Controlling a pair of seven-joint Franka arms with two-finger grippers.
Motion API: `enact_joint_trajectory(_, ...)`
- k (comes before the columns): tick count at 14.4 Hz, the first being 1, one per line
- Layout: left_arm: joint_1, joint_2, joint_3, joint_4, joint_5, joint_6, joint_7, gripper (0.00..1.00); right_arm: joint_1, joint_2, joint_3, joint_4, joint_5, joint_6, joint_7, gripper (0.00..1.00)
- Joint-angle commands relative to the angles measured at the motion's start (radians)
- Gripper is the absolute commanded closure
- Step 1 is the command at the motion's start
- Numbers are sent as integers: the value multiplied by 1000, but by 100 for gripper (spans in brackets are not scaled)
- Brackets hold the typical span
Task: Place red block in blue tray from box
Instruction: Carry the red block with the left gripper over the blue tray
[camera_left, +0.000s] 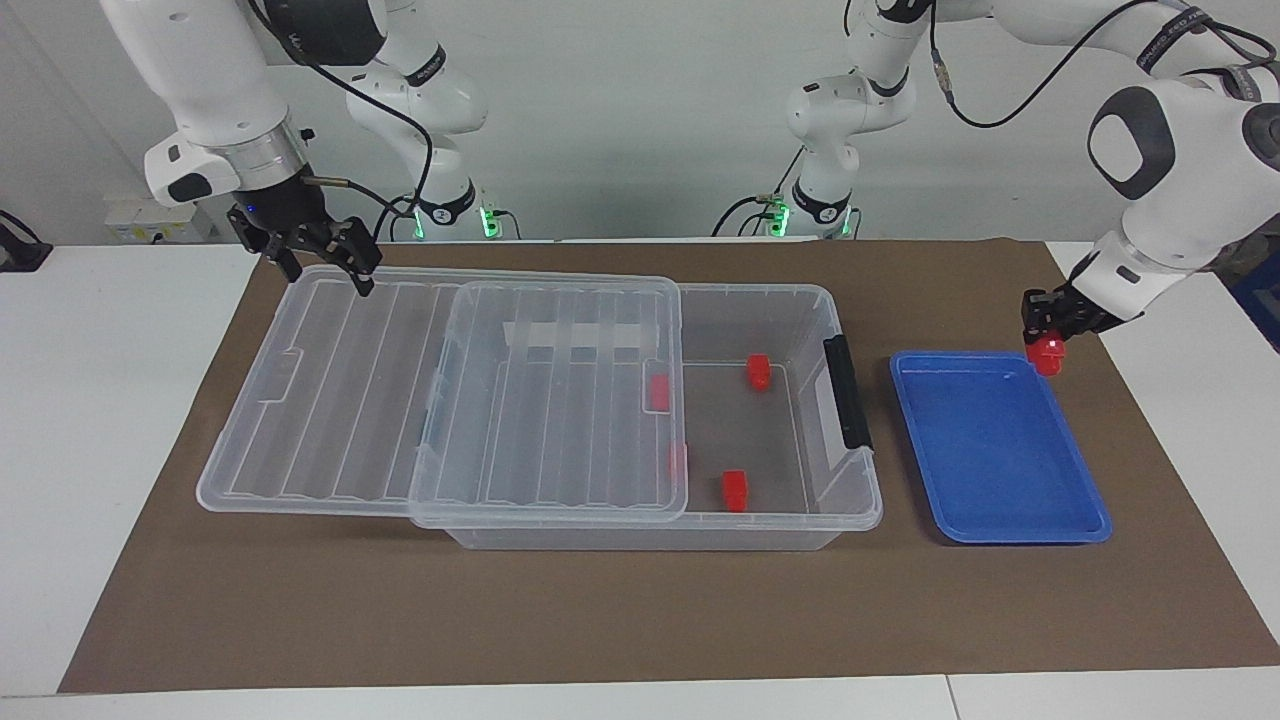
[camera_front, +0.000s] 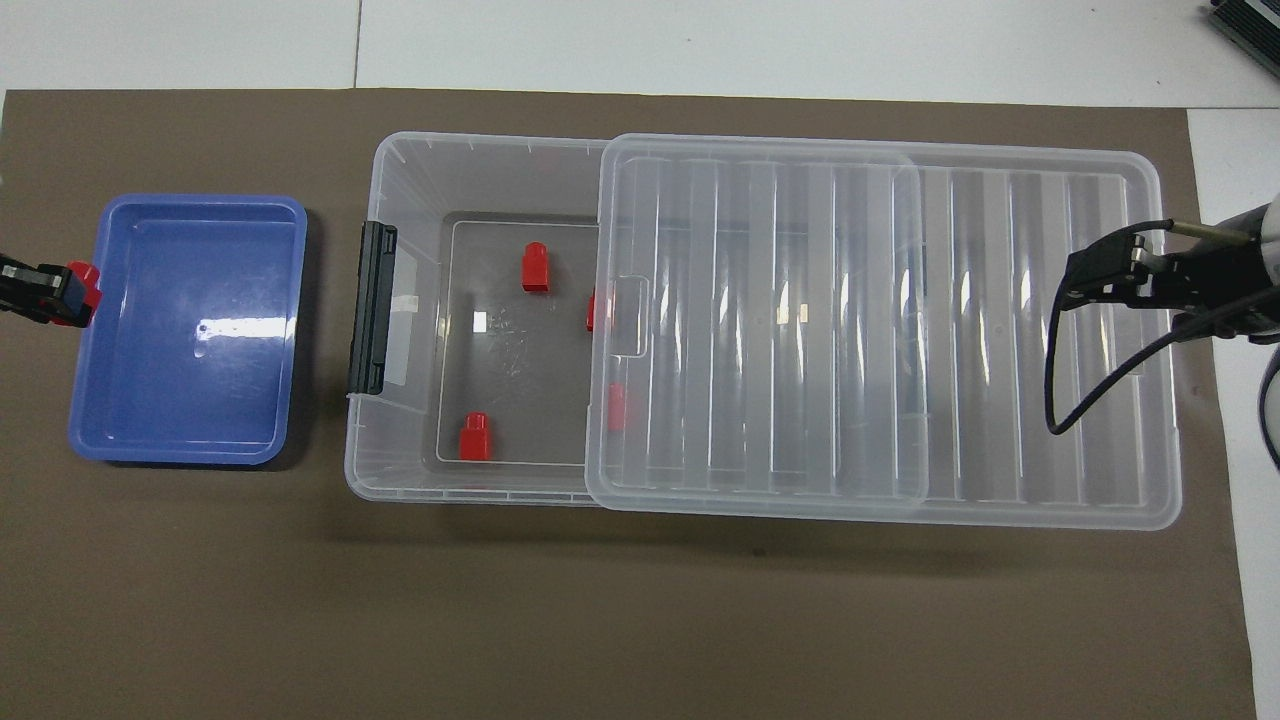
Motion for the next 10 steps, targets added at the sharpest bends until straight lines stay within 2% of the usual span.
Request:
enact_joint_trajectory(1, -7, -119, -13, -280, -11, 230, 7, 100, -11, 4, 6, 4, 10, -6, 11, 0)
enact_joint_trajectory(3, -3, -130, -13, -374, -11, 358, 8, 100, -16, 2, 3, 1, 10, -15, 12, 0)
enact_joint_trajectory(5, -3, -107, -13, -405, -11, 430, 10, 100, -28, 2, 3, 1, 10, -11, 9, 0)
enact_joint_trajectory(10, 55, 3, -13, -456, -11, 607, 129, 100, -16, 2, 3, -1, 10, -6, 12, 0)
